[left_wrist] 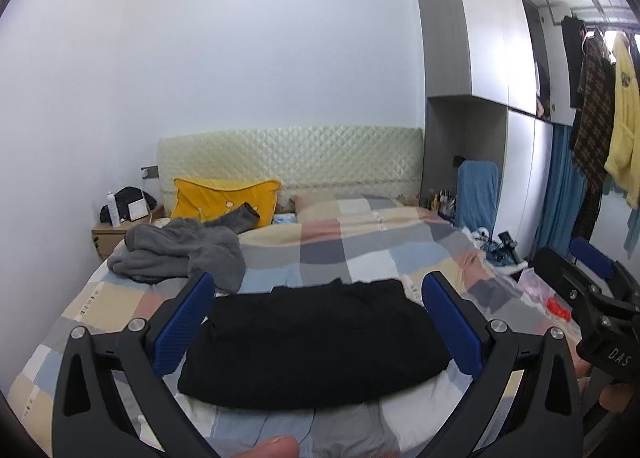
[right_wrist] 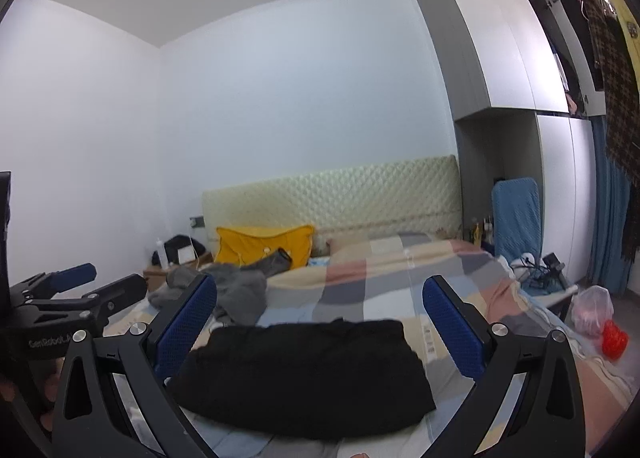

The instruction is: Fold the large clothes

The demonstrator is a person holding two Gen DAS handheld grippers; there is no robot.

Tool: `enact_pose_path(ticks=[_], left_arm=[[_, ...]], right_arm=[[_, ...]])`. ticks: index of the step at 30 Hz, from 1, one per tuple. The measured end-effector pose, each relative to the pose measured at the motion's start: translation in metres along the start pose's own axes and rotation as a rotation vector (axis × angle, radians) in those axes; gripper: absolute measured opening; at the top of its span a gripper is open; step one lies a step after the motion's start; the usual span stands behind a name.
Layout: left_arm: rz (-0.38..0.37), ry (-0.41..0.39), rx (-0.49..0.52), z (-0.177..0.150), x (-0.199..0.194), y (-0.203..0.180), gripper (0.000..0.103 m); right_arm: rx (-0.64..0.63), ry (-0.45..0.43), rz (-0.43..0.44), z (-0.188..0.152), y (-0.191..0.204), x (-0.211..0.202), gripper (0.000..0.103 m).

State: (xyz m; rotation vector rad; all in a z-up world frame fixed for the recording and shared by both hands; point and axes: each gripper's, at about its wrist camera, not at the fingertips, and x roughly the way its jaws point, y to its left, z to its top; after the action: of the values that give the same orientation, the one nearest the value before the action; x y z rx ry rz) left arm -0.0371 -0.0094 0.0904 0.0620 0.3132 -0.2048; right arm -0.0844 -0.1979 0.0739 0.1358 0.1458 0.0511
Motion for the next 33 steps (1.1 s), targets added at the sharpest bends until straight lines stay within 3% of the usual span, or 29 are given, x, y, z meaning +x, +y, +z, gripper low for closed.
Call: enact_pose_path(ticks=[11, 19, 24, 27, 33], left_arm=[[0.044, 0.111, 0.045, -0.04, 0.0, -0.007, 0.103], [0.084, 0.189, -0.019, -0.064, 0.013, 0.016, 0.103], [0.107, 0.209, -0.029, -0.071, 0.02, 0.024, 0.103], [0.077, 0.213, -0.071, -0.077, 0.022, 0.031, 0.103], [0.106, 0.247, -0.033, -0.085, 0.034, 0.03, 0.103]], right_arm=[[-0.045, 0.087, 0.025, -0.029, 0.021, -0.013, 0.103], [-0.047, 0.134, 0.0, -0.05, 0.023, -0.011, 0.103], [-0.054, 0.2, -0.008, -0.066, 0.023, 0.003, 0.103], [-0.057, 0.219, -0.022, -0.073, 0.022, 0.008, 0.103], [-0.053, 0.238, -0.031, -0.081, 0.02, 0.017, 0.103]])
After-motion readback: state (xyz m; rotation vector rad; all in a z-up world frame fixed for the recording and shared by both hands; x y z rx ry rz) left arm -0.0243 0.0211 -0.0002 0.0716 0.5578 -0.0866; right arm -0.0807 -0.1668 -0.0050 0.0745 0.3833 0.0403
